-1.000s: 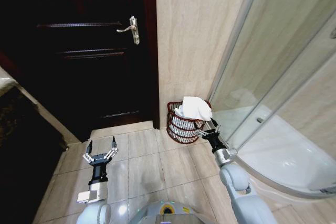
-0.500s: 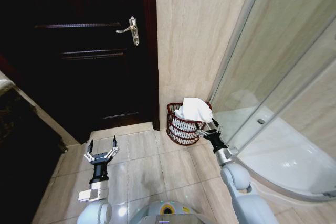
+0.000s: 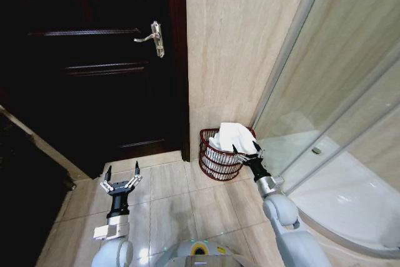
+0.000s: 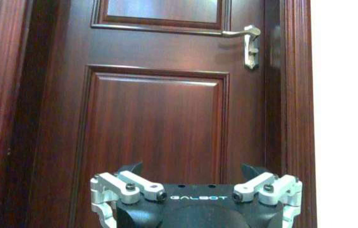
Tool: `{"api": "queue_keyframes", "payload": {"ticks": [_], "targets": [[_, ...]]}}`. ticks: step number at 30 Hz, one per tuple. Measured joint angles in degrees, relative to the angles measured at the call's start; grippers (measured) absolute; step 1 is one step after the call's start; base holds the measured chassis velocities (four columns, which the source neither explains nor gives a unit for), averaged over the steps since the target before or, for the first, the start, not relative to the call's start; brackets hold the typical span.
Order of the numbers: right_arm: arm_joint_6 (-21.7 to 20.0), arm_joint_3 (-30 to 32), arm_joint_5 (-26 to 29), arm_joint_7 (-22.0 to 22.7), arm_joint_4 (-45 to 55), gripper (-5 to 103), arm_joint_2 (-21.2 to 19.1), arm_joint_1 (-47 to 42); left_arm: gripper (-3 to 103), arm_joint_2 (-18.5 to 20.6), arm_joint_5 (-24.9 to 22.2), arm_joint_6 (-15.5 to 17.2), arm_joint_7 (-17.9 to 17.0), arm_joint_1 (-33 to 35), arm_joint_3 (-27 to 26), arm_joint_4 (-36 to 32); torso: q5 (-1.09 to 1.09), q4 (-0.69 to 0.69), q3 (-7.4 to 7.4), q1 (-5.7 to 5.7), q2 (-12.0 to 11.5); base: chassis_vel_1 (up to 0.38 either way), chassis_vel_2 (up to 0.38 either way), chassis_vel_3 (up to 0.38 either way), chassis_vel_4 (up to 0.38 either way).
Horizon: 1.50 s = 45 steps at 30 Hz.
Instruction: Discard the used towel into the hamper.
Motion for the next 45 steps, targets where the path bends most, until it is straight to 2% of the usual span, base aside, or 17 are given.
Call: {"api": "queue_keyframes", "payload": {"ticks": [4, 8, 11, 12, 14, 16, 18, 19, 22, 23, 25, 28, 29, 37, 39, 41, 45], "targets": [[0.07, 0.02, -0.47, 0.48, -0.14, 100, 0.04, 0.09, 100, -0.02, -0.07, 0.01, -0.03, 0.09, -0.14, -0.1, -0.01, 0.0, 0.0, 0.0, 0.0, -0.055, 0.048, 0.07, -0.057], [1.48, 0.24, -2.43, 2.87, -1.69, 100, 0.28, 0.35, 100, -0.46, 0.05, 0.01, 0.03, 0.55, -0.3, -0.56, 0.0, 0.0, 0.0, 0.0, 0.0, 0.0, 0.0, 0.0, 0.0], [0.0, 0.05, -1.84, 3.47, -1.75, 100, -0.22, 0.74, 100, -0.59, 0.05, -0.02, 0.04, 0.71, -0.44, -0.77, -0.01, 0.0, 0.0, 0.0, 0.0, 0.0, 0.0, 0.0, 0.0], [-2.39, -0.08, -1.2, 3.65, -2.01, 100, -1.13, 2.01, 100, -0.63, 0.07, -0.07, 0.02, 0.83, -0.53, -0.97, 0.0, 0.0, 0.0, 0.0, 0.0, 0.0, 0.0, 0.0, 0.0], [-2.89, -0.08, -1.02, 3.66, -2.13, 100, -1.37, 2.45, 100, -0.63, 0.08, -0.07, 0.02, 0.86, -0.54, -1.02, 0.0, 0.0, 0.0, 0.0, 0.0, 0.0, 0.0, 0.0, 0.0], [-8.45, -0.44, 1.76, 3.88, -2.51, 100, -3.22, 5.52, 100, -0.64, 0.13, -0.1, -0.05, 1.15, -0.7, -1.58, 0.0, 0.0, 0.0, 0.0, 0.0, 0.0, 0.0, 0.0, 0.0], [-15.85, -1.06, 5.24, 4.34, -2.11, 100, -5.1, 8.45, 100, -0.63, 0.09, -0.12, -0.1, 1.37, -1.04, -2.13, 0.0, 0.01, 0.0, 0.0, 0.0, 0.0, 0.0, 0.0, 0.0], [-15.85, -1.06, 5.24, 4.34, -2.11, 100, -5.1, 8.45, 100, -0.63, 0.09, -0.12, -0.1, 1.37, -1.04, -2.13, 0.0, 0.01, 0.0, 0.0, 0.0, 0.0, 0.0, 0.0, 0.0], [-21.51, -1.85, 6.94, 3.7, -2.07, 100, -6.77, 11.16, 100, -0.56, -0.08, -0.12, -0.2, 1.4, -1.47, -2.3, -0.01, 0.01, 0.0, 0.0, 0.0, 0.0, 0.0, 0.0, 0.0], [-21.51, -1.85, 6.94, 3.7, -2.07, 100, -6.77, 11.16, 100, -0.56, -0.08, -0.12, -0.2, 1.4, -1.47, -2.3, -0.01, 0.01, 0.0, 0.0, 0.0, 0.0, 0.0, 0.0, 0.0], [-26.68, -3.21, 8.7, 3.05, -3.16, 100, -8.14, 14.1, 100, -0.51, -0.33, -0.14, -0.34, 1.47, -1.69, -2.36, 0.0, 0.0, 0.0, 0.0, 0.0, 0.0, 0.0, 0.0, 0.0], [-31.29, -5.39, 10.38, 3.03, -6.15, 100, -9.07, 18.56, 100, -0.49, -0.39, -0.26, -0.44, 1.42, -1.72, -1.78, 0.0, 0.0, 0.0, 0.0, 0.0, 0.0, 0.0, 0.0, 0.0], [-31.29, -5.39, 10.38, 3.03, -6.15, 100, -9.07, 18.56, 100, -0.49, -0.39, -0.26, -0.44, 1.42, -1.72, -1.78, 0.0, 0.0, 0.0, 0.0, 0.0, 0.0, 0.0, 0.0, 0.0], [-40.59, -9.09, 16.59, 2.86, -14.38, 100, -10.06, 26.81, 100, -0.38, -0.31, 0.8, -0.62, 1.01, -2.17, -2.12, -0.01, 0.01, 0.0, 0.0, 0.0, 0.0, 0.0, 0.0, 0.0], [-41.61, -9.3, 17.28, 2.85, -15.15, 100, -10.21, 27.54, 100, -0.38, -0.28, 0.98, -0.62, 1.08, -2.23, -2.49, 0.01, 0.01, 0.0, 0.0, 0.0, 0.0, 0.0, 0.0, 0.0], [-43.77, -9.76, 18.19, 1.44, -17.65, 100, -10.52, 29.53, 100, -0.47, -0.02, 1.32, -0.62, 1.36, -2.32, -2.94, -0.02, 0.0, 0.0, 0.0, 0.0, 0.0, 0.0, 0.0, 0.0], [-44.55, -10.79, 18.21, 0.17, -21.99, 100, -10.36, 32.36, 100, -0.55, 0.8, 1.5, -0.62, 1.59, -2.23, -2.94, -0.01, 0.0, 0.0, 0.0, 0.0, 0.0, 0.0, 0.0, 0.0]]}}
